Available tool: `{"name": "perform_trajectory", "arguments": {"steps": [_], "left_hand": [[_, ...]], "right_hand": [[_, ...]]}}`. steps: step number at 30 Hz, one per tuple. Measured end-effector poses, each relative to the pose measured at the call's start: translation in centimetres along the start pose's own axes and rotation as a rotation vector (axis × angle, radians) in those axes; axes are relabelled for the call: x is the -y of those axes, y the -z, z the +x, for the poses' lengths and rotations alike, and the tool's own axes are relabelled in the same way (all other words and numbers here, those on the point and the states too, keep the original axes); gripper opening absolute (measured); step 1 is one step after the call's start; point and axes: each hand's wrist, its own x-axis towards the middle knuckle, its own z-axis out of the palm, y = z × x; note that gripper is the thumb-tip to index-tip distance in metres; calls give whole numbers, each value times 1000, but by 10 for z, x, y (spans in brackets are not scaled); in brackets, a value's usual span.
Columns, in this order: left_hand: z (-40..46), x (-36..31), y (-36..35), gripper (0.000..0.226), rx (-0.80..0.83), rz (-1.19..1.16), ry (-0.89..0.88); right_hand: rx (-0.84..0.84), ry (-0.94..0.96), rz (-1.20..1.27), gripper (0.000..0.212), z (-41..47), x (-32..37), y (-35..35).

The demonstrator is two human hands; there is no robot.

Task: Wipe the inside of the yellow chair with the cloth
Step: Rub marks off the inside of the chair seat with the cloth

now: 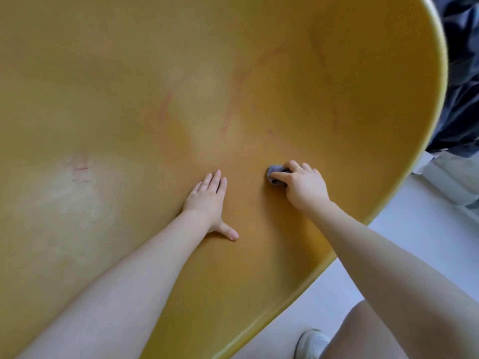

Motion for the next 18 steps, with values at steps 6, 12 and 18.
{"name": "perform_trajectory", "arguments": {"steps": [6, 12, 18], "left_hand": [[10, -3, 12, 138, 73, 37, -16], [9, -10, 20, 134, 77, 20, 22], [16, -26, 24, 101, 24, -137, 96]], "right_hand": [[-26, -225, 94, 44, -10, 16, 2], [-5, 31, 262, 39, -56, 54, -7], [-8, 165, 22, 39, -40, -16, 6]]}}
